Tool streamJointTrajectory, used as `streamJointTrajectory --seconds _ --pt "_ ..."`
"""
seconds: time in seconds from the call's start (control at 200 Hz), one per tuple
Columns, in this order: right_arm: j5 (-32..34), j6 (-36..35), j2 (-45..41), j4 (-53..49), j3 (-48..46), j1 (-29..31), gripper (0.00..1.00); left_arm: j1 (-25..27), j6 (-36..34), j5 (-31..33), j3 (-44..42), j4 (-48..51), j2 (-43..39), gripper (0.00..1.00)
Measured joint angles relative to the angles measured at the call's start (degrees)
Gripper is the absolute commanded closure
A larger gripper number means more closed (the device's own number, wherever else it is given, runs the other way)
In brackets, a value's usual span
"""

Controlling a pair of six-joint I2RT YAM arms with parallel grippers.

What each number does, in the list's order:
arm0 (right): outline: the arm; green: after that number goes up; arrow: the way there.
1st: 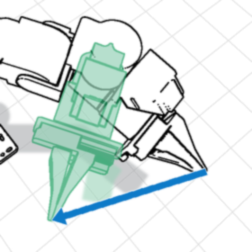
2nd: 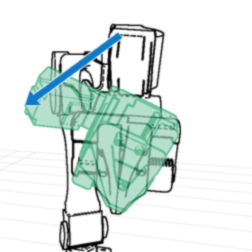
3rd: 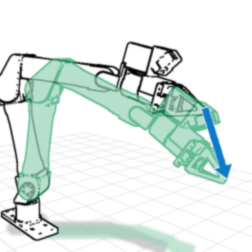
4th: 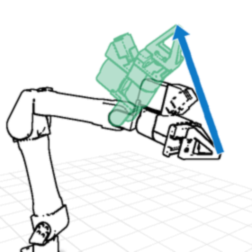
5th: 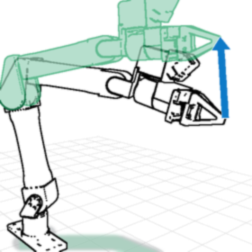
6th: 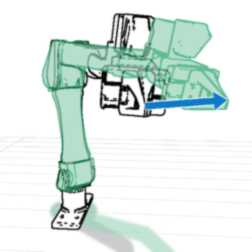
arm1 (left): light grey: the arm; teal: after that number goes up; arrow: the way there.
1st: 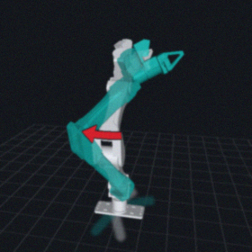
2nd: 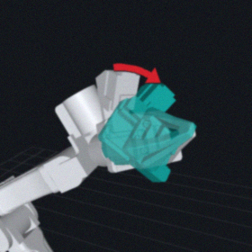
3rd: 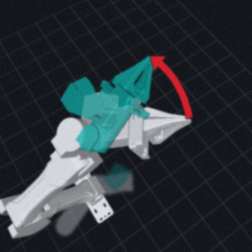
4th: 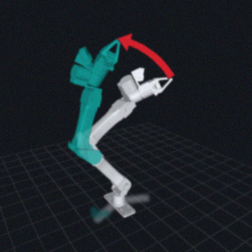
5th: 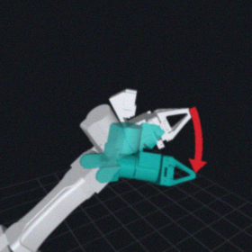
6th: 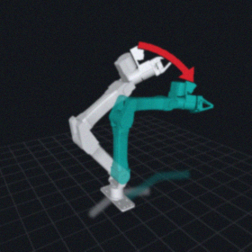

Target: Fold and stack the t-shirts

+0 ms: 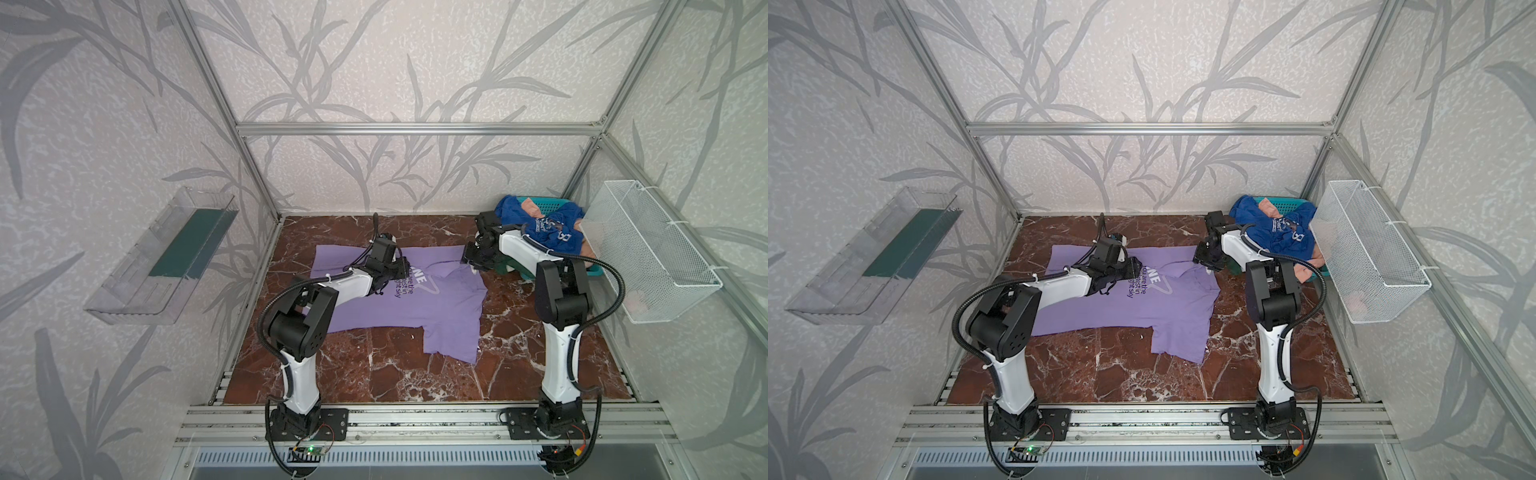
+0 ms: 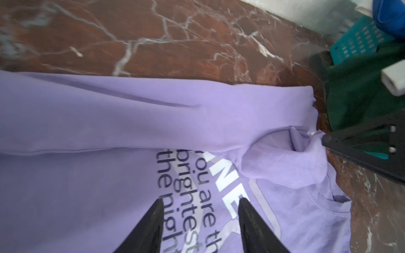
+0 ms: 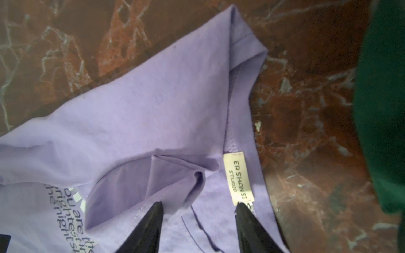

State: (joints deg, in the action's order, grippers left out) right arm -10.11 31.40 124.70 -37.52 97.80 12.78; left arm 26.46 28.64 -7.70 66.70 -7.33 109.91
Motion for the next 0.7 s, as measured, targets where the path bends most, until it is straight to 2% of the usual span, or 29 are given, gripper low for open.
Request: streamJointTrajectory --seconds 0.105,0.305,0.565,0.62,0.7 --pt "0.0 0.0 1.5 0.0 0.9 0.0 0.45 1.4 -0.5 -1.8 2.8 -0.4 2.4 0.45" --pt "-0.2 0.1 3.2 0.4 3.0 0.0 0.54 3.1 -1.0 -3.9 7.3 -0.4 5.7 0.45" --pt "-0.5 0.3 3.8 0.5 3.7 0.0 0.54 3.5 -1.9 -4.2 8.2 0.0 6.5 0.48" --pt "-0.7 0.3 3.8 0.8 3.8 0.0 0.56 3.5 -2.0 -4.2 8.2 0.0 6.7 0.48" --pt "-1.0 0.4 4.7 0.4 5.4 0.0 0.65 3.5 -2.1 -4.5 8.2 0.0 7.0 0.48"
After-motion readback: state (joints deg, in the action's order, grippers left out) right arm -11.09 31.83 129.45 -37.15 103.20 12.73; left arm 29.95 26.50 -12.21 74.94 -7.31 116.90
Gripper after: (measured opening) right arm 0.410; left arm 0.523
